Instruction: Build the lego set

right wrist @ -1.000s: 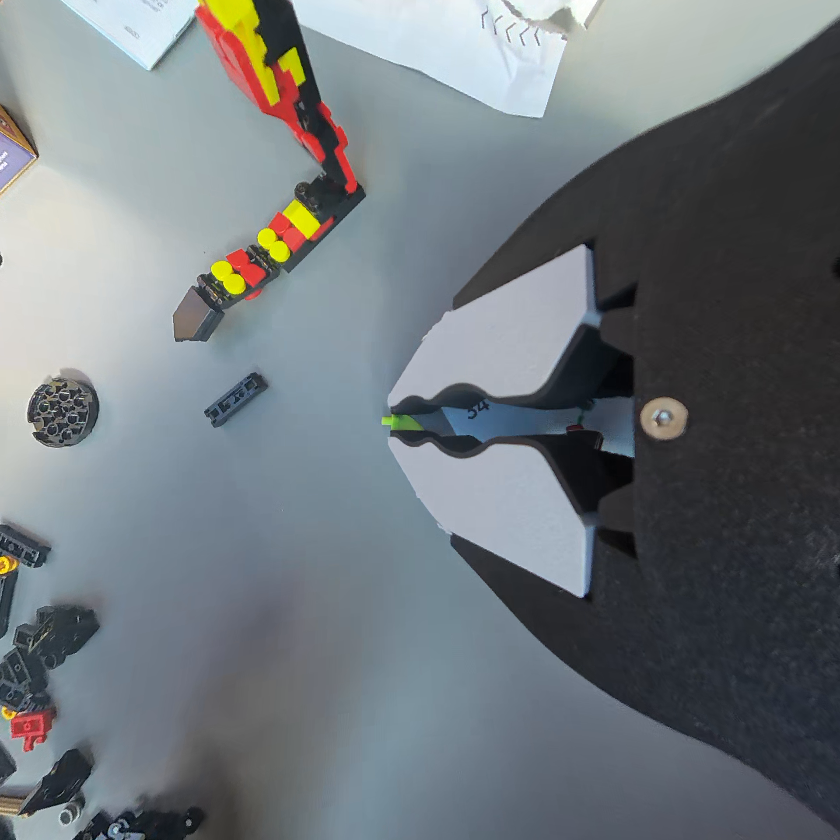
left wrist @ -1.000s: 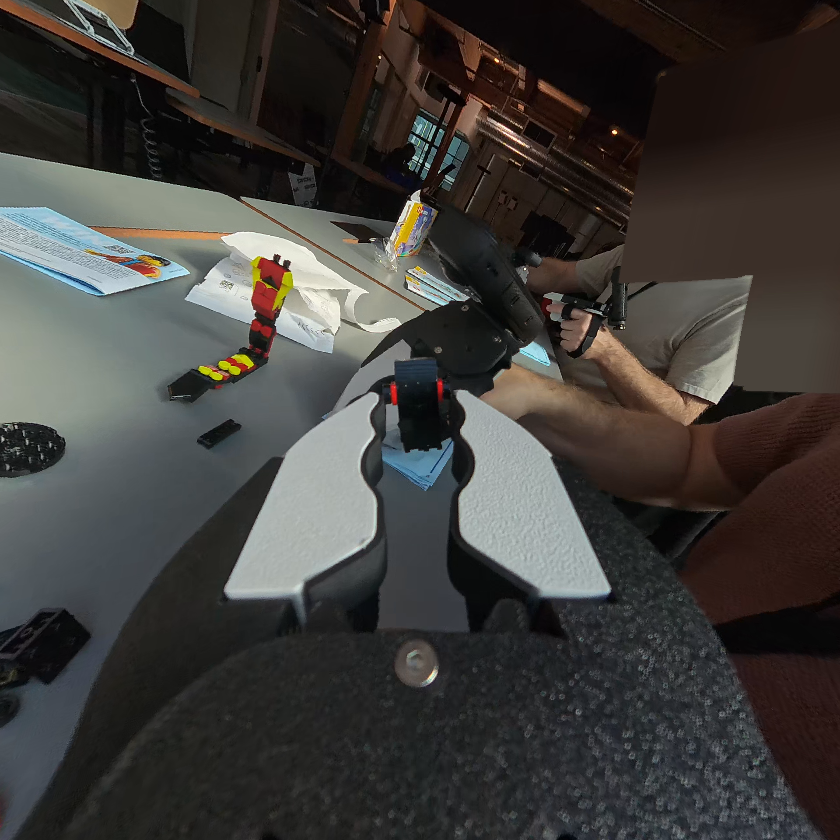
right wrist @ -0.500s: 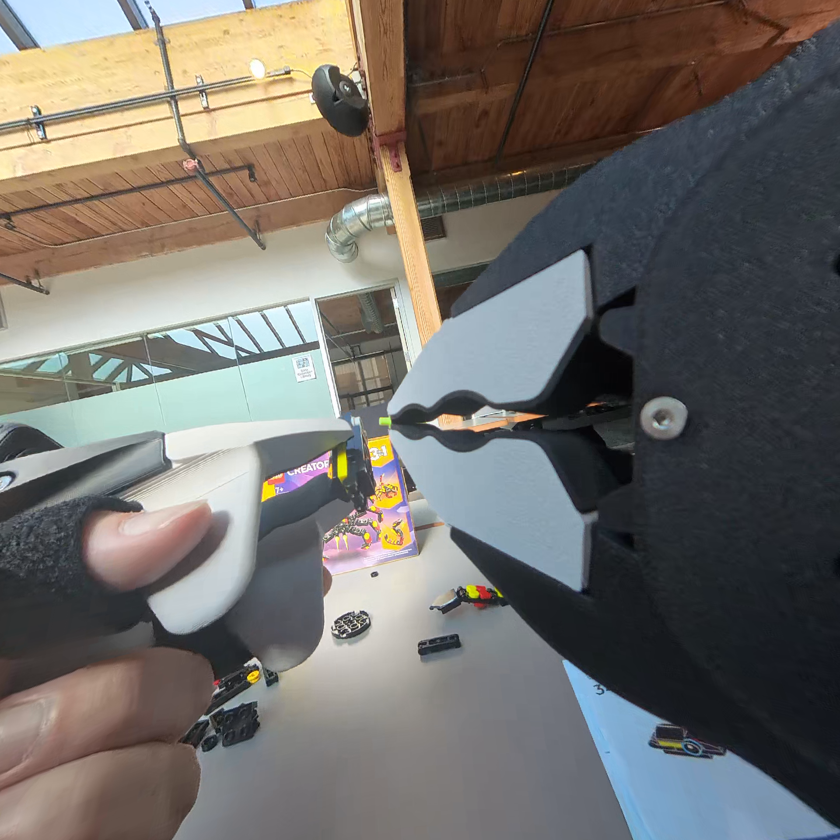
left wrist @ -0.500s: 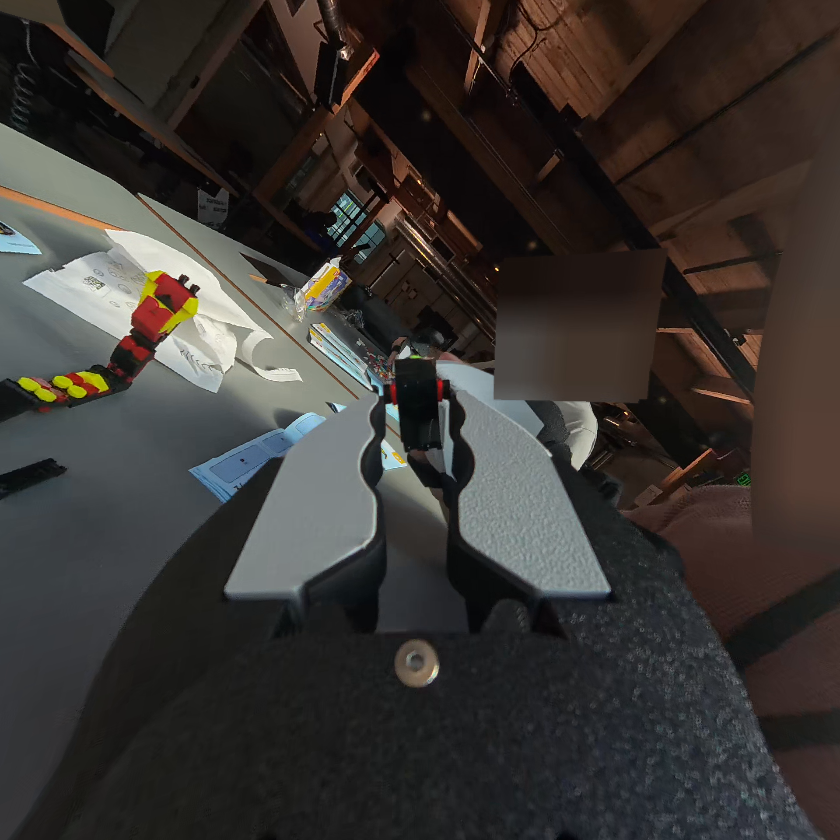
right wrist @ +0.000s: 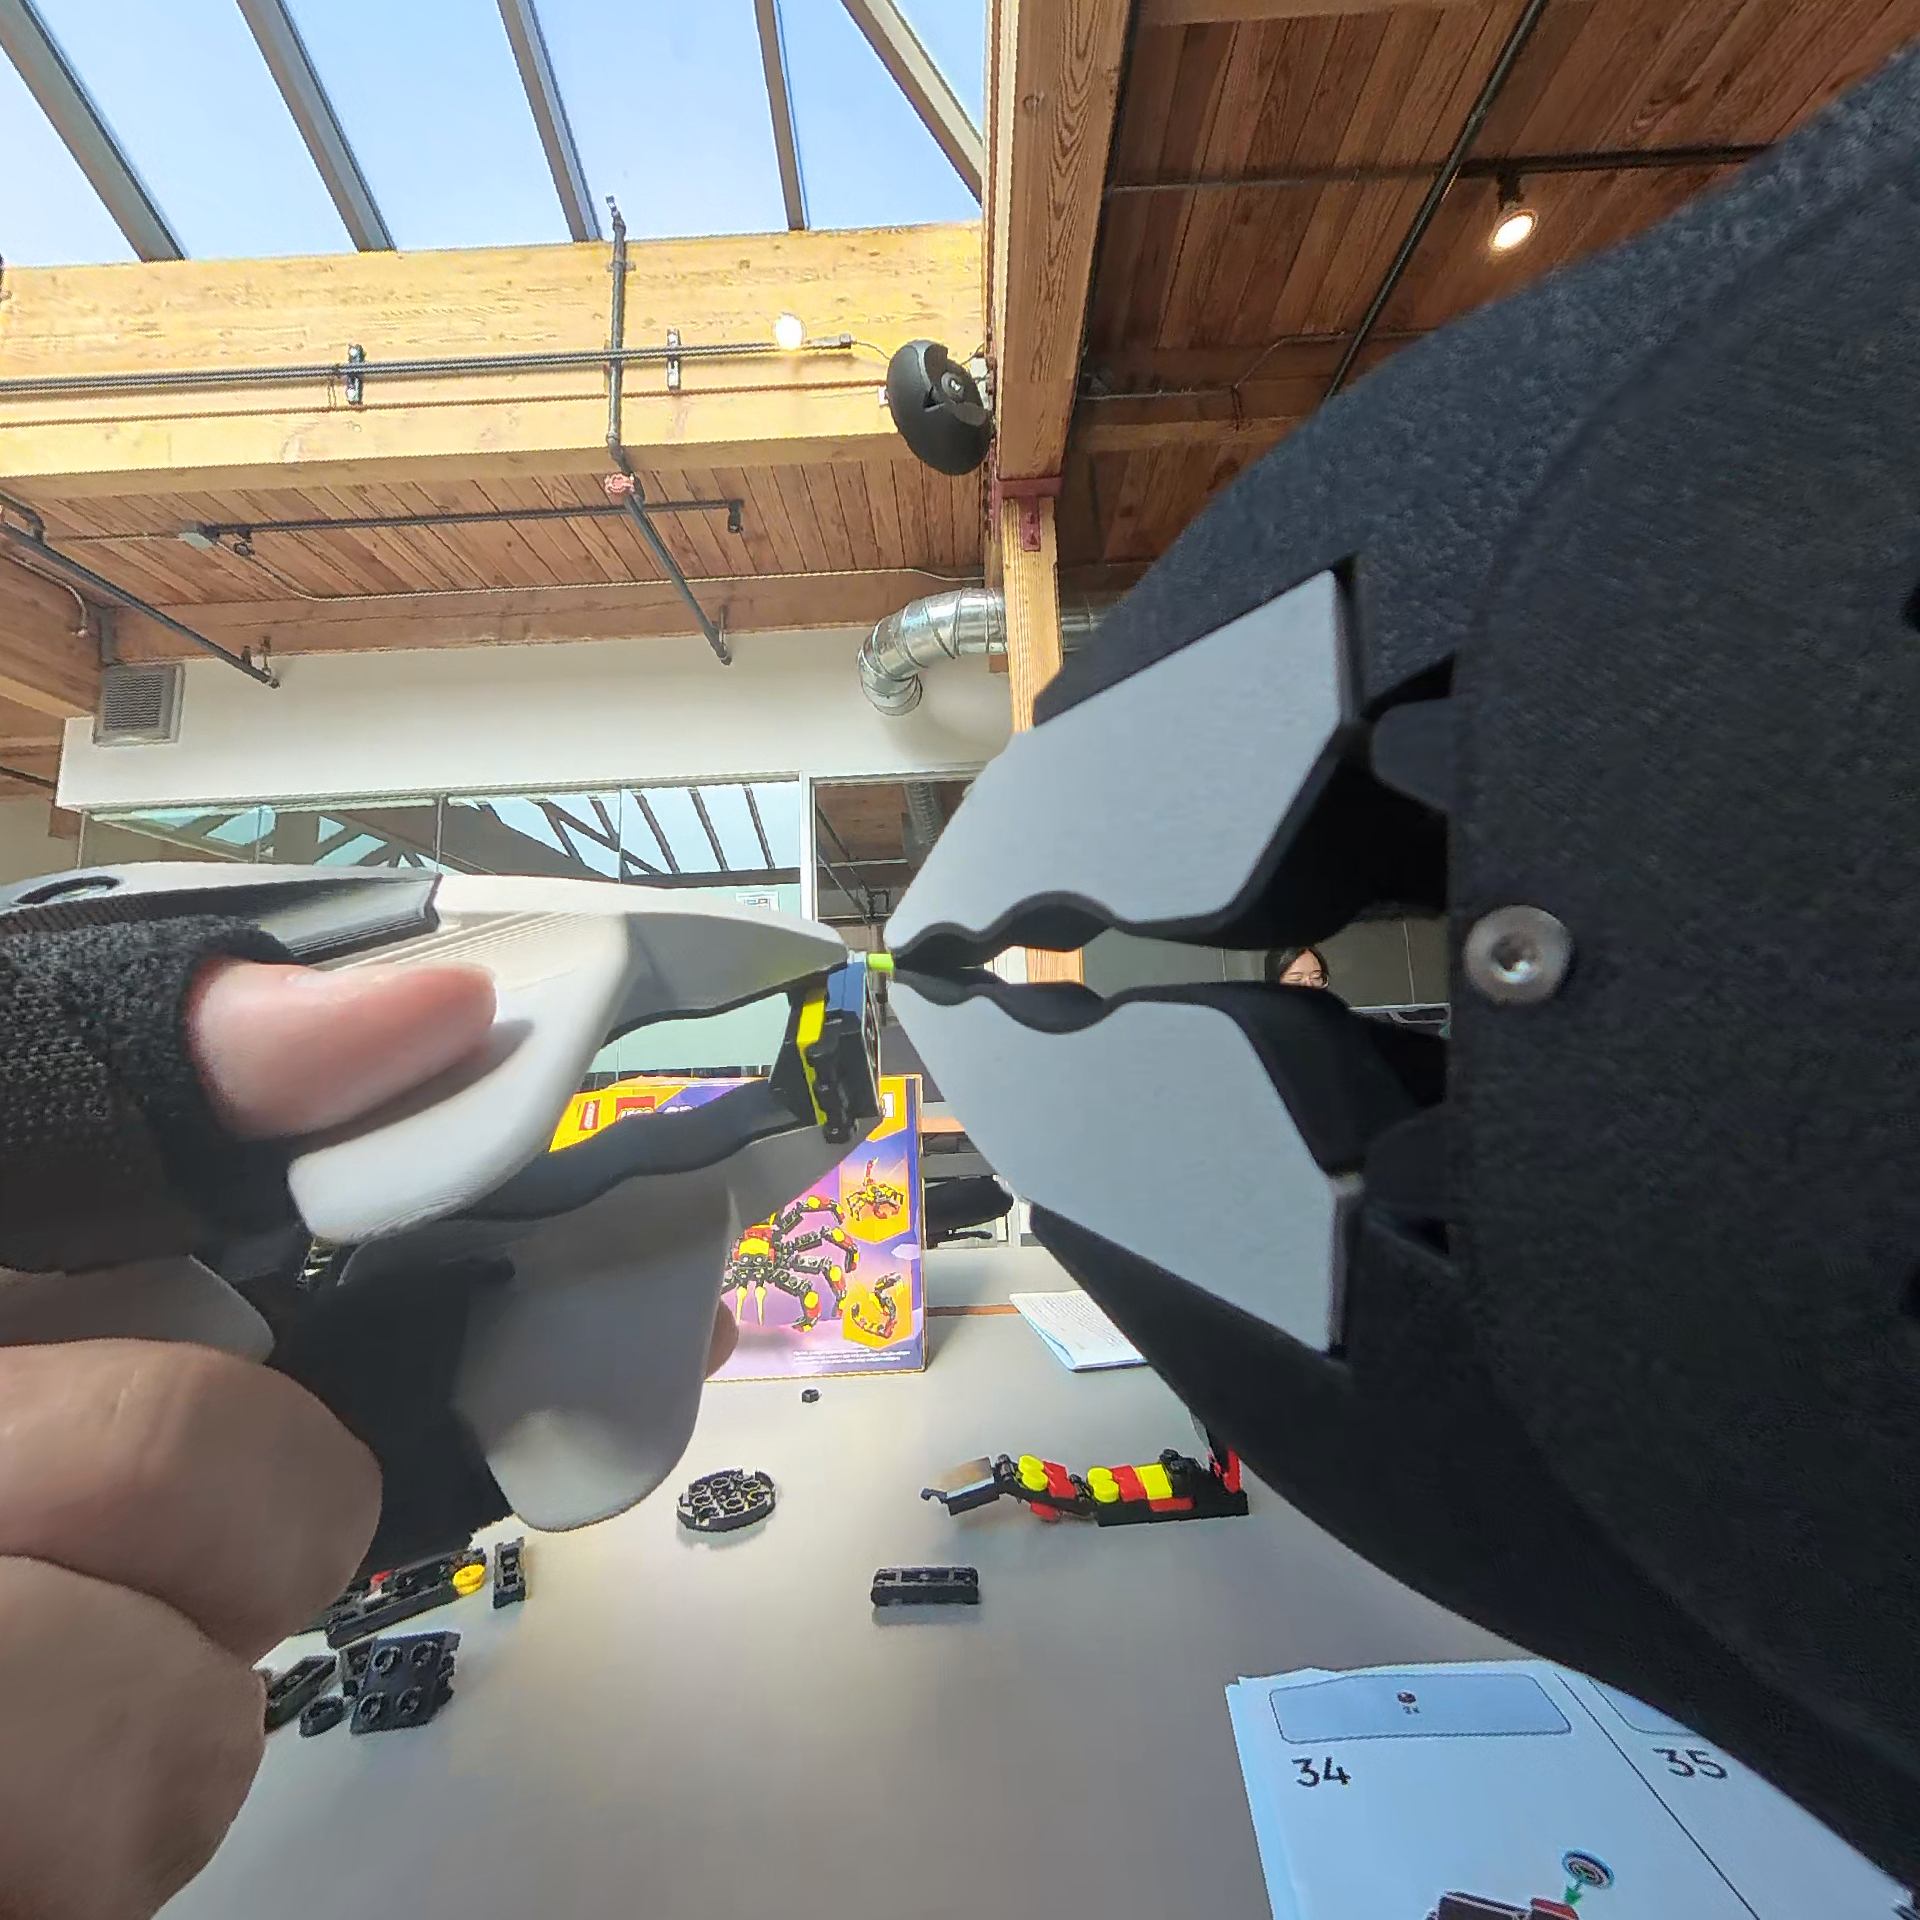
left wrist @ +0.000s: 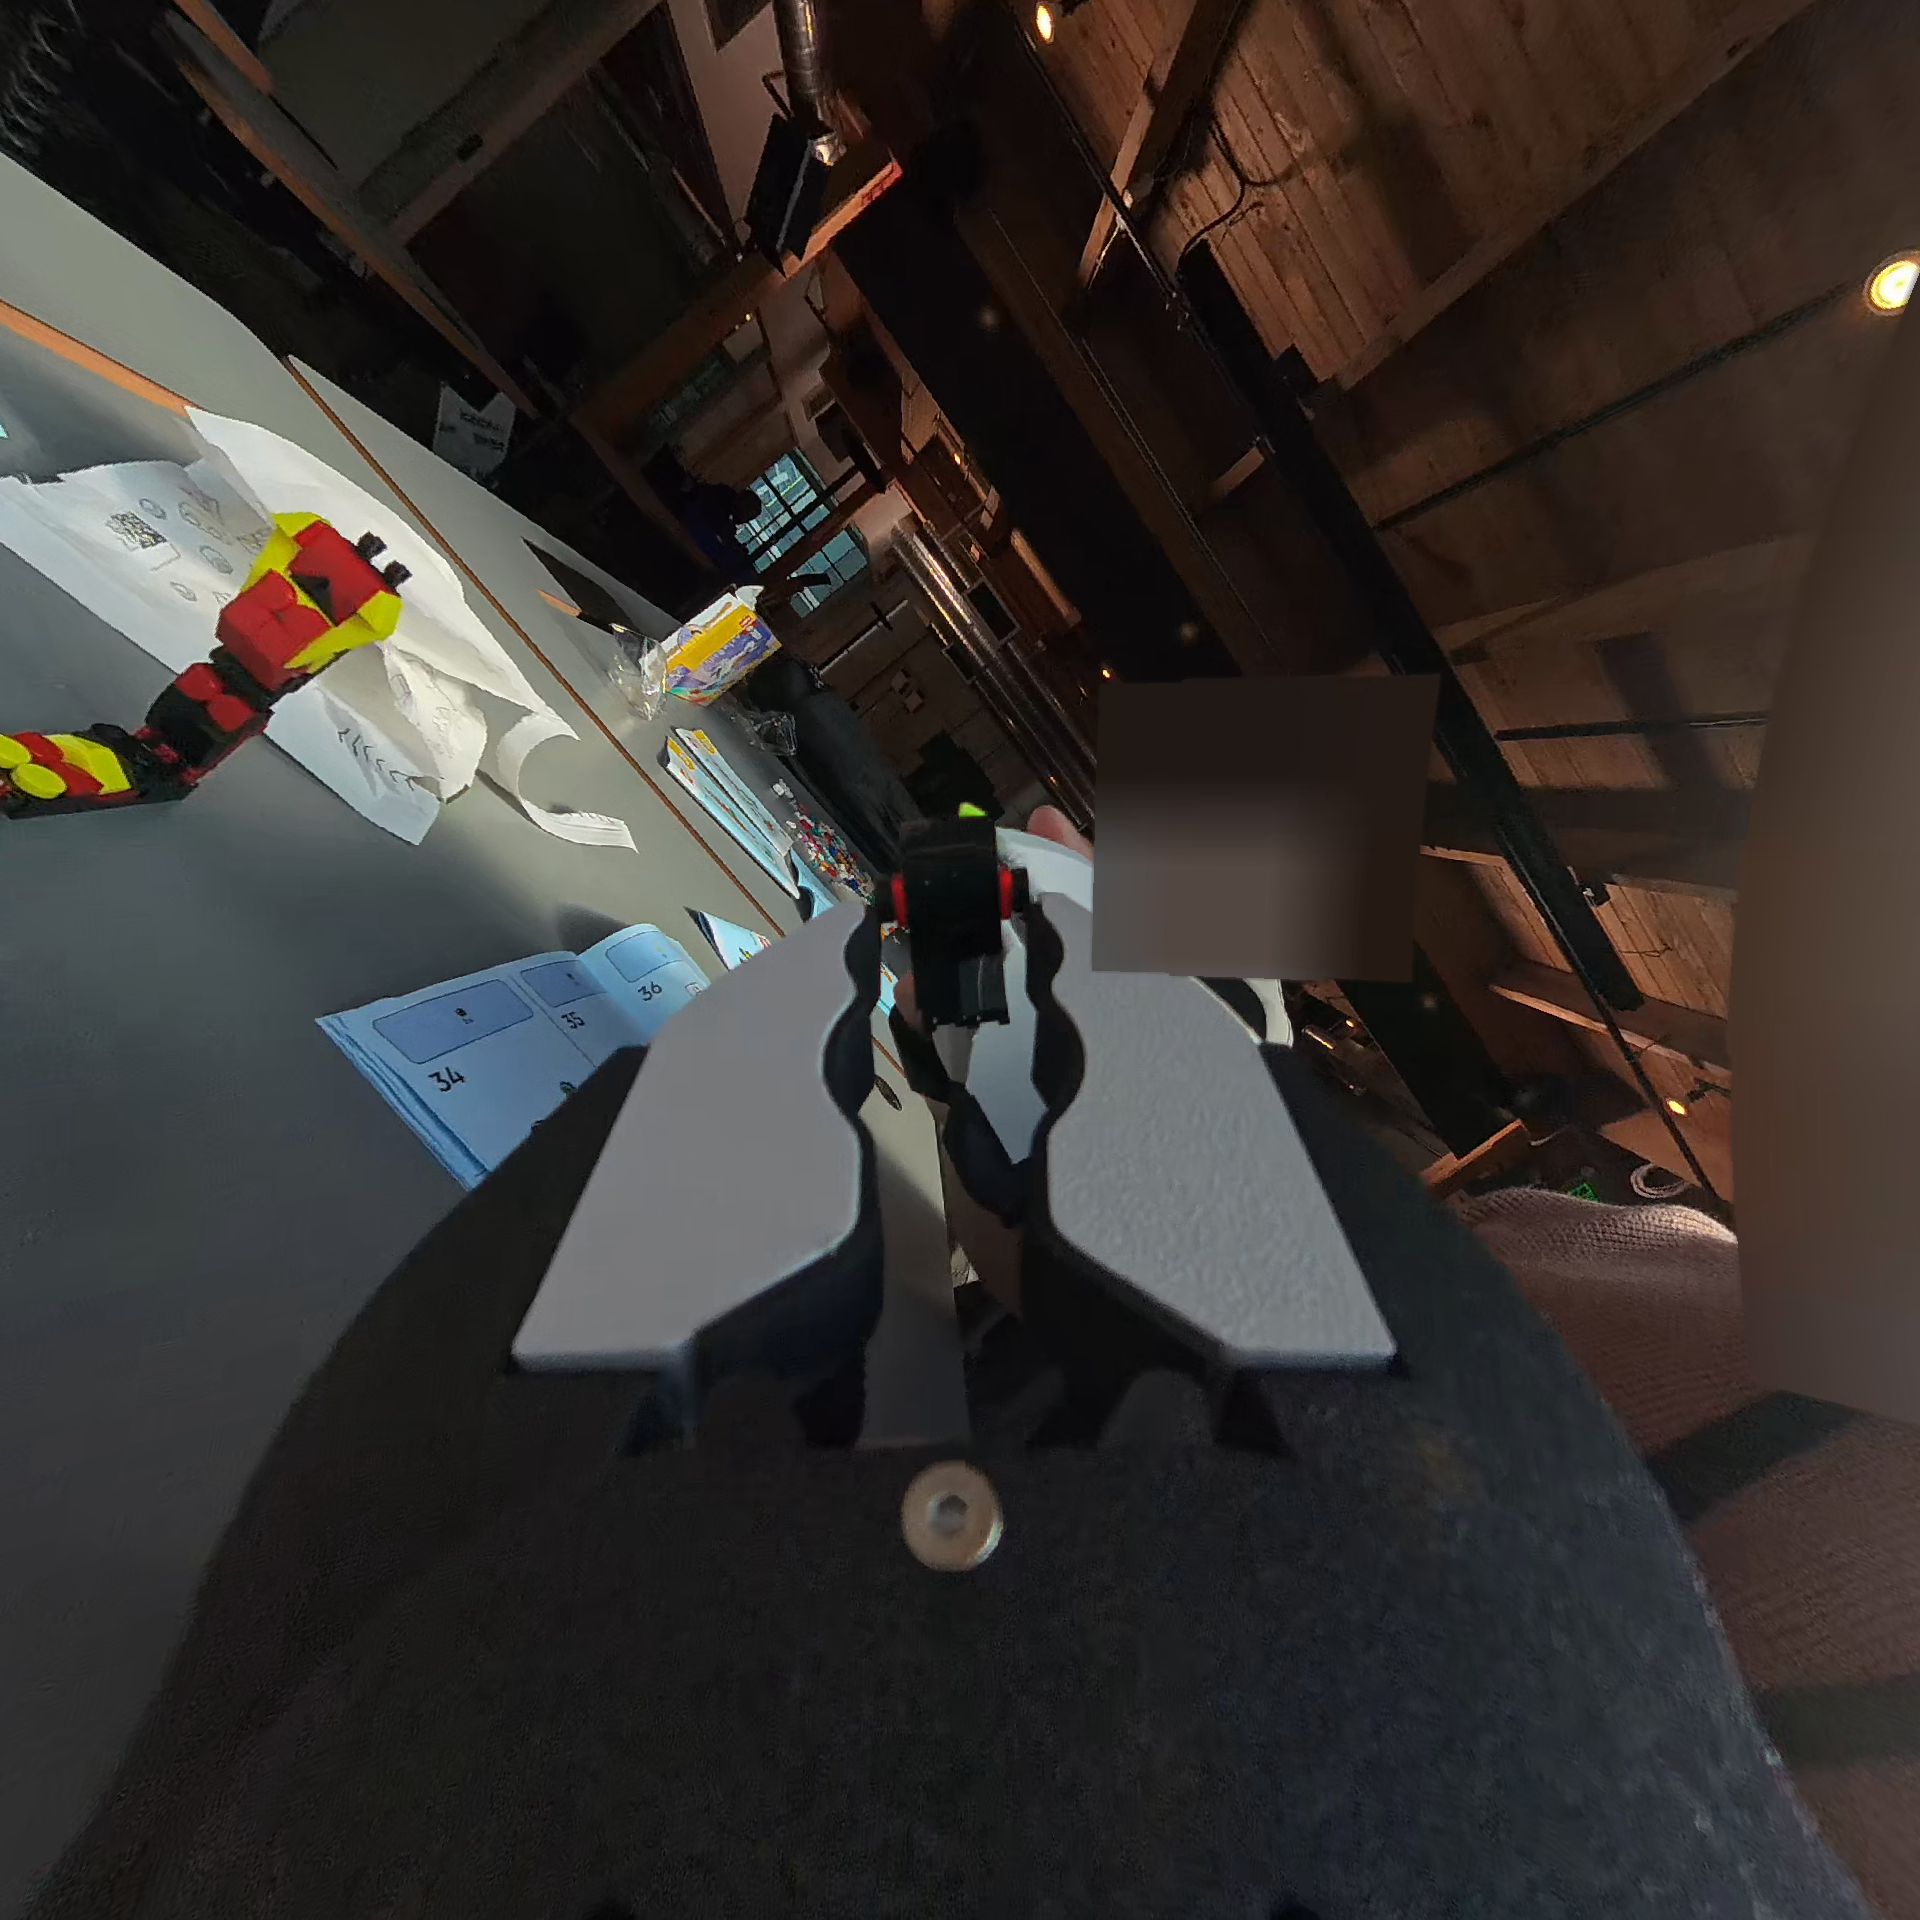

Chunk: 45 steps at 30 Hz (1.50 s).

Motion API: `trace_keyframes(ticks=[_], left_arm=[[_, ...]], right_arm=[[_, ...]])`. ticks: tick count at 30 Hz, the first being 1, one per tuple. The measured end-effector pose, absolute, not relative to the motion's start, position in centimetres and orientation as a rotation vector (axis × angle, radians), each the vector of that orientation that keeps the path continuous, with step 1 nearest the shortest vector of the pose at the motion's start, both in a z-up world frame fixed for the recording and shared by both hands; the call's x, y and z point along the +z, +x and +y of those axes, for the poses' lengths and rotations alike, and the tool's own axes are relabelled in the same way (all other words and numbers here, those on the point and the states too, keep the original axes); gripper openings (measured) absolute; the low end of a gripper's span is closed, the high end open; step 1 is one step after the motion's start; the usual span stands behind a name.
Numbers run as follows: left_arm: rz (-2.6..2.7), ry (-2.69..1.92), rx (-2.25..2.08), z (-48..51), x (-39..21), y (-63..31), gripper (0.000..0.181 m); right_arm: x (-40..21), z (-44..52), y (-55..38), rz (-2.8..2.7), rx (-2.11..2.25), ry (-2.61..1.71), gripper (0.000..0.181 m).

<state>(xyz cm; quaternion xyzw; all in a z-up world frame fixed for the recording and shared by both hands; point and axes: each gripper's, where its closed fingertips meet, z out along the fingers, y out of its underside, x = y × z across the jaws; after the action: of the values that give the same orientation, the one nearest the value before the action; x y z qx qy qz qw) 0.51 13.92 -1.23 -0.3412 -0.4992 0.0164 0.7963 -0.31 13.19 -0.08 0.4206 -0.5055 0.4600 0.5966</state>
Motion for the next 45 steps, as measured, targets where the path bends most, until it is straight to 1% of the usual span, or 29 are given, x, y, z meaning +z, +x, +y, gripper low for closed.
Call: trace_keyframes(ticks=[8, 14, 19, 40, 44, 45], left_arm=[[-1.078, -0.716, 0.03, 13.8, -1.3, 0.5, 0.027], [-1.107, -0.736, 0.024, 13.2, -2.8, 1.4, 0.027], [-1.031, -0.74, -0.112, 14.5, -2.4, 2.2, 0.026], [-0.996, -0.756, -0.154, 15.4, -1.6, 2.5, 0.027], [-1.024, -0.771, -0.124, 14.9, -2.2, 2.5, 0.026], [-1.039, -0.788, -0.102, 14.5, -2.6, 2.5, 0.027]], right_arm=[[-0.3, 13.2, 0.0, -1.153, 1.066, 1.018, 0.0], [-1.9, 14.3, 0.4, -1.143, 1.063, 1.065, 0.0], [-0.9, 14.3, 1.3, -1.018, 1.045, 1.112, 0.0], [-0.7, 14.5, 2.3, -0.921, 1.019, 1.248, 0.0], [-1.5, 14.5, 1.8, -0.996, 1.024, 1.254, 0.0], [-2.2, 14.4, 1.0, -1.103, 1.039, 1.231, 0.0]])
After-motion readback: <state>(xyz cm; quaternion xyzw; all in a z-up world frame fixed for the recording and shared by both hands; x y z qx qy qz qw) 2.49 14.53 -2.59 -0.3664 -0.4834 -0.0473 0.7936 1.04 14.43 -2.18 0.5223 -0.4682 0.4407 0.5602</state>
